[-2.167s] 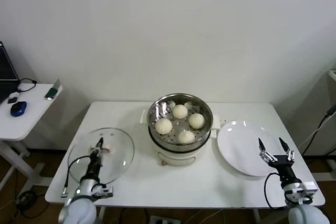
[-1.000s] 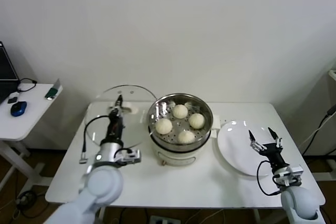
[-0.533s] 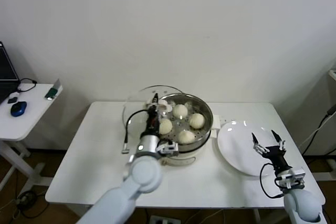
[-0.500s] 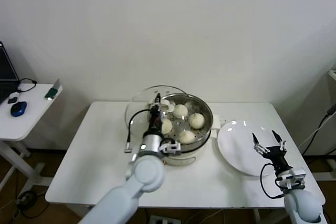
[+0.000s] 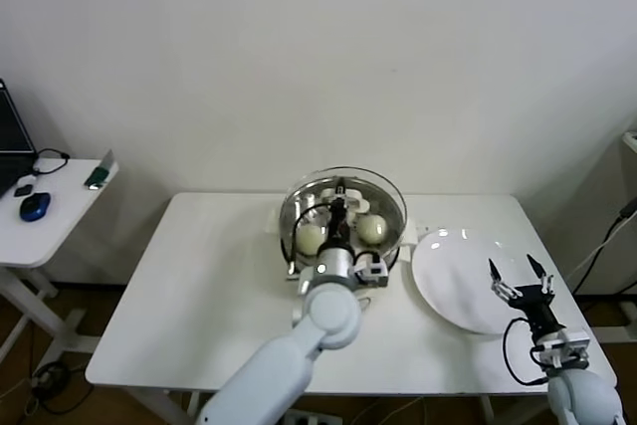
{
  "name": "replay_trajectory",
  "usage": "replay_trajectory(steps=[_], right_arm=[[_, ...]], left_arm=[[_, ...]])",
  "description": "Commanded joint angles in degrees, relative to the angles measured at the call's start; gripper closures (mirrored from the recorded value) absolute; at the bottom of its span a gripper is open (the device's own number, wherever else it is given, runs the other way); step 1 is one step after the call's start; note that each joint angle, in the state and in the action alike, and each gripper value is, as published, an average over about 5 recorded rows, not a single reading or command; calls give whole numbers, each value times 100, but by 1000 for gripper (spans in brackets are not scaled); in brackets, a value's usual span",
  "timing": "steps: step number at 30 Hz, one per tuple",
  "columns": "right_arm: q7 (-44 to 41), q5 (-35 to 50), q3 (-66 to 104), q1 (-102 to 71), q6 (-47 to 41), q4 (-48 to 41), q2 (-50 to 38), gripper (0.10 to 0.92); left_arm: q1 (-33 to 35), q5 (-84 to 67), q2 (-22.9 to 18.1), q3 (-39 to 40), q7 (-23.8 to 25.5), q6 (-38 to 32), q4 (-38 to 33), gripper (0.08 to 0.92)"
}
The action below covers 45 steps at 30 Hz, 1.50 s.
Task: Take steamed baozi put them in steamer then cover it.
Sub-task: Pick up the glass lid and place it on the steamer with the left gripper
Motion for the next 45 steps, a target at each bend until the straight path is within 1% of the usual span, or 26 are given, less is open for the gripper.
replay_trajectory(steps=[1, 10, 35, 43, 45], right_arm=[[-25, -62, 61, -11, 30, -41, 16, 203], [-32, -58, 58, 14, 36, -65, 38, 203], [-49, -190, 85, 10, 50, -44, 108, 203], [-24, -283, 111, -7, -81, 16, 124, 203], [27, -338, 128, -9, -198, 42, 122, 203]], left_arm=[[-158, 79, -370, 106, -17, 280, 656, 850], [-248, 51, -276, 125, -28, 280, 842, 850], [-241, -78, -93, 123, -98, 280, 866, 850], [-178, -173, -35, 169, -25, 280, 651, 850], [-157, -212, 31, 175, -24, 280, 510, 828]])
